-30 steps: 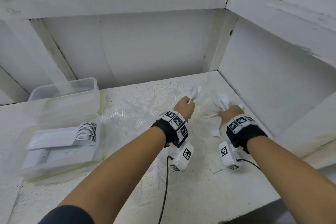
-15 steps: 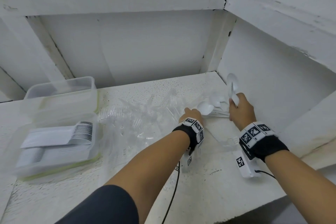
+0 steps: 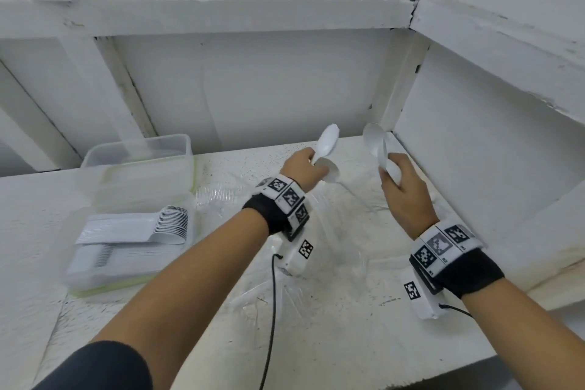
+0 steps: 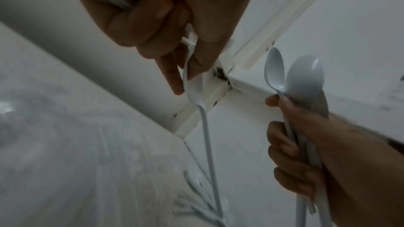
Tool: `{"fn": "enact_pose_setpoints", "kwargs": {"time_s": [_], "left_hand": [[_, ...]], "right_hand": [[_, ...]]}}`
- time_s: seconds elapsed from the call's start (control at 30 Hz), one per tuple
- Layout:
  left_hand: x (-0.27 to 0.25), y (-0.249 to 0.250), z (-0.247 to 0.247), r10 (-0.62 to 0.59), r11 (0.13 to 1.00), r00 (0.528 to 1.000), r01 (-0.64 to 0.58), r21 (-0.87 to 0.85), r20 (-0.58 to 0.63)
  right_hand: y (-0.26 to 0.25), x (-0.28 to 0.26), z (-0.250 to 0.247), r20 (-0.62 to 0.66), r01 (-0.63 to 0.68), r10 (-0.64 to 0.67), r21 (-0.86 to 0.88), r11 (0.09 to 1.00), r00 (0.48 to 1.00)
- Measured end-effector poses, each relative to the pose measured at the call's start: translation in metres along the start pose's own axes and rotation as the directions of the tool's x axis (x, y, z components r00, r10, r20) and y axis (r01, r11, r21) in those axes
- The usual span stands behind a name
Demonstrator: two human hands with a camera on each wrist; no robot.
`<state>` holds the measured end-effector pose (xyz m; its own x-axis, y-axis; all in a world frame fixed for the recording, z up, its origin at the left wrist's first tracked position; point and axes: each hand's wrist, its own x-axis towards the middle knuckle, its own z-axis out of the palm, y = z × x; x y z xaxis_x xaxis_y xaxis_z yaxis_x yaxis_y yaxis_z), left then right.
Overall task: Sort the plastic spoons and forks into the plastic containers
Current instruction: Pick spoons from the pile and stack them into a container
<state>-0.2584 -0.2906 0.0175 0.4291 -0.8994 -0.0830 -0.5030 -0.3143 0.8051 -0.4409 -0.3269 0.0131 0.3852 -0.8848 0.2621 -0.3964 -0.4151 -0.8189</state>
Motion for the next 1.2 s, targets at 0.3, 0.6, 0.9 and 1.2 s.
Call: {"fn": "enact_pose_setpoints", "kwargs": {"time_s": [0.3,0.6,0.9,1.2], "left_hand": [[-0.054,-0.025,-0.061,-0.042,0.972,0.981,-0.004,-0.234,-0.188],[-0.093,-0.062,-0.076,-0.187,0.905,0.922,0.028,-0.424,-0.338],[-0.118,-0.079,-0.093,-0.234,0.850,0.933,0.060,-0.523,-0.274],[-0.134,-0.080,-0.108,-0.154,0.575,0.988,0.098,-0.812,0.010]], "right_hand": [[-0.063,-0.029,0.060,0.318,0.010,-0.048,0.119,0.993,0.947],[-0.113,-0.078,0.115,0.447,-0.291,0.122,0.332,0.897,0.886],[-0.116,-0.085,0.132,0.432,-0.287,0.138,0.300,0.910,0.891],[-0.113,-0.086,0.127,0.545,-0.367,0.110,0.390,0.844,0.831]]}}
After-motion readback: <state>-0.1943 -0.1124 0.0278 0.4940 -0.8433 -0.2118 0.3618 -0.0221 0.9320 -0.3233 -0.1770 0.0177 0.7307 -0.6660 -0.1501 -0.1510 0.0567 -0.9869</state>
